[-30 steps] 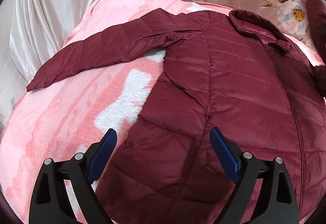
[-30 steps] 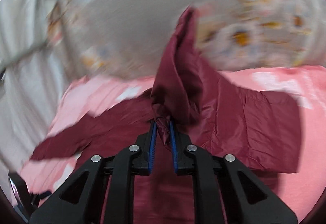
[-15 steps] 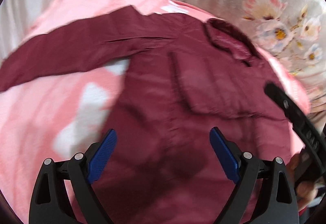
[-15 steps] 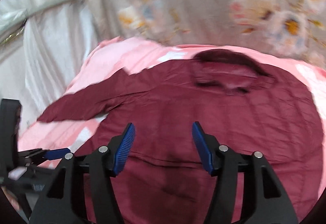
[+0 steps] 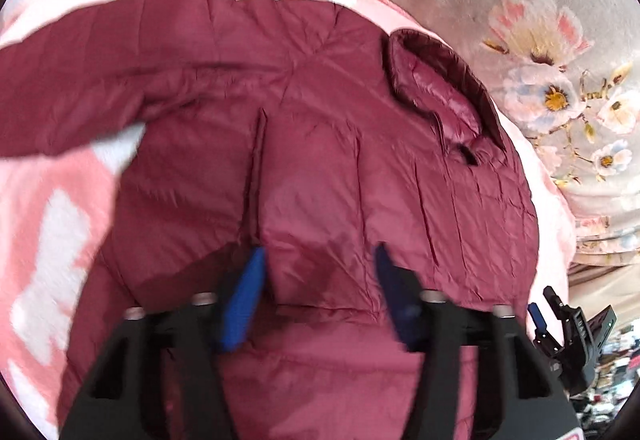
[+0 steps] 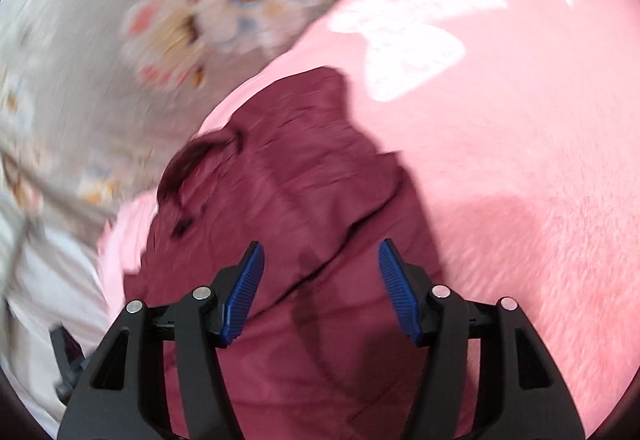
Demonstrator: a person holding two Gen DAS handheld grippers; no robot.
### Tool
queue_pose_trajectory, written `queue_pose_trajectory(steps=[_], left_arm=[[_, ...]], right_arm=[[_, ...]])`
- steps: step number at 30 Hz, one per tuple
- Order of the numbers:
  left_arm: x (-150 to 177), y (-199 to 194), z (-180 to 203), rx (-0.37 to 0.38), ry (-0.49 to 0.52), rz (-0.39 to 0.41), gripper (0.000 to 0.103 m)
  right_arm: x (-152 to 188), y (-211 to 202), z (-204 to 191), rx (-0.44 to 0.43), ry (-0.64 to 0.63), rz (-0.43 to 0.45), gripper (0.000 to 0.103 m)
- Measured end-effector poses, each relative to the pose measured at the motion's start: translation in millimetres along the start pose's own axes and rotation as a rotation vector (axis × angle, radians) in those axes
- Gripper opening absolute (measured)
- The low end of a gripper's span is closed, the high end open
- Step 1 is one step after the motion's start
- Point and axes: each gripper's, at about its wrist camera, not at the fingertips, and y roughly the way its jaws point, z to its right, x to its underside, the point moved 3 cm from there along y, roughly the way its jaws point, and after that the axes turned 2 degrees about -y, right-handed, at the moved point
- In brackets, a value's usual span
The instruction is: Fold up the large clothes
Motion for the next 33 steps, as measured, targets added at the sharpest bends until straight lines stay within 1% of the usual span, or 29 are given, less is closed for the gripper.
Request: queue_pose_trajectory(steps=[1, 2, 3, 5, 6, 7, 8, 9, 11, 12, 13, 14, 16, 18, 19, 20, 21, 23, 24, 25, 27, 28, 31, 32, 33], left_arm=[[-3.2, -1.1, 1.2, -0.016, 0.009, 0.009, 0.015], [-6.9, -1.7, 2.5, -0.032, 0.023, 0.015, 0.007], [-10.0, -3.3, 2.1, -0.041, 0.029, 0.024, 0.001], [-16.8, -7.2, 2.6, -0.056, 0.044, 0.059, 0.000], [-19.2, -9.1, 2.0, -0.068, 0.051, 0.077, 0.000], [-23.0, -11.2, 2.4, -0.091, 0.066, 0.105, 0.000], [-24.6, -12.6, 1.4, -0.105, 0.074, 0.119, 0.000], [-26.7, -13.1, -0.4, -0.124, 0.082, 0.136, 0.000], [-28.8, -9.3, -6.3, -0.157, 0.091, 0.151, 0.000], [-27.3, -5.5, -8.7, -0.163, 0.094, 0.146, 0.000], [-24.9, 0.1, -11.1, -0.165, 0.098, 0.137, 0.000], [-21.0, 7.6, -12.2, -0.171, 0.107, 0.124, 0.000], [-12.8, 21.1, -12.8, -0.213, 0.131, 0.112, 0.000], [-6.0, 29.5, -15.2, -0.237, 0.156, 0.128, 0.000], [-3.4, 30.0, -15.2, -0.243, 0.168, 0.148, 0.000], [-1.2, 29.7, -14.7, -0.248, 0.179, 0.164, 0.000], [0.4, 29.2, -14.1, -0.251, 0.184, 0.170, 0.000], [2.3, 29.6, -12.6, -0.268, 0.204, 0.189, 0.000], [3.1, 29.8, -11.3, -0.278, 0.213, 0.196, 0.001], [3.9, 30.1, -10.4, -0.284, 0.220, 0.198, 0.001], [3.8, 26.3, -11.2, -0.282, 0.223, 0.191, 0.005], [5.5, 22.0, -11.6, -0.279, 0.228, 0.186, 0.009], [7.0, -4.1, -9.0, -0.327, 0.266, 0.218, 0.010], [5.3, -15.2, -5.5, -0.324, 0.273, 0.236, 0.010], [2.0, -25.6, -0.6, -0.309, 0.272, 0.252, 0.011]], right_arm=[[-4.6, 5.3, 5.8, -0.025, 0.035, -0.001, 0.058], [-8.2, 9.1, 9.6, -0.041, 0.056, -0.003, 0.058], [-13.0, 16.7, 14.8, -0.051, 0.090, -0.003, 0.055], [-16.0, 25.9, 16.8, -0.058, 0.123, -0.001, 0.047], [-18.3, 31.8, 16.9, -0.068, 0.132, -0.005, 0.036], [-20.2, 35.5, 17.0, -0.074, 0.132, -0.013, 0.018], [-22.5, 38.2, 14.1, -0.092, 0.133, -0.015, 0.009], [-24.9, 33.6, 11.1, -0.112, 0.134, 0.012, 0.003], [-29.7, 7.8, 1.5, -0.159, 0.092, 0.127, 0.001], [-30.6, -1.6, -4.5, -0.143, 0.050, 0.172, 0.001], [-29.9, -6.7, -11.0, -0.093, -0.005, 0.199, 0.001], [-26.3, -5.9, -18.5, 0.010, -0.085, 0.212, 0.001], [-19.8, 8.0, -21.9, 0.133, -0.160, 0.171, 0.001], [-11.7, 27.1, -13.0, 0.236, -0.193, 0.103, 0.001], [-8.9, 31.2, -4.0, 0.258, -0.189, 0.081, 0.000], [-9.1, 37.6, 1.9, 0.264, -0.168, 0.054, 0.000], [-9.3, 36.6, 5.7, 0.263, -0.161, 0.050, 0.000], [-9.8, 37.5, 0.8, 0.301, -0.192, 0.040, 0.000], [-8.9, 35.6, -3.8, 0.335, -0.214, 0.041, 0.001], [-7.9, 30.9, -9.1, 0.362, -0.226, 0.048, 0.003], [-3.2, 13.9, -21.7, 0.387, -0.234, 0.084, 0.005], [-1.5, 2.4, -32.1, 0.384, -0.249, 0.114, 0.005], [2.6, -15.7, -68.7, 0.343, -0.341, 0.164, 0.006], [7.2, -17.8, -87.5, 0.323, -0.394, 0.170, 0.006], [11.8, -17.2, -98.2, 0.307, -0.425, 0.163, 0.009]])
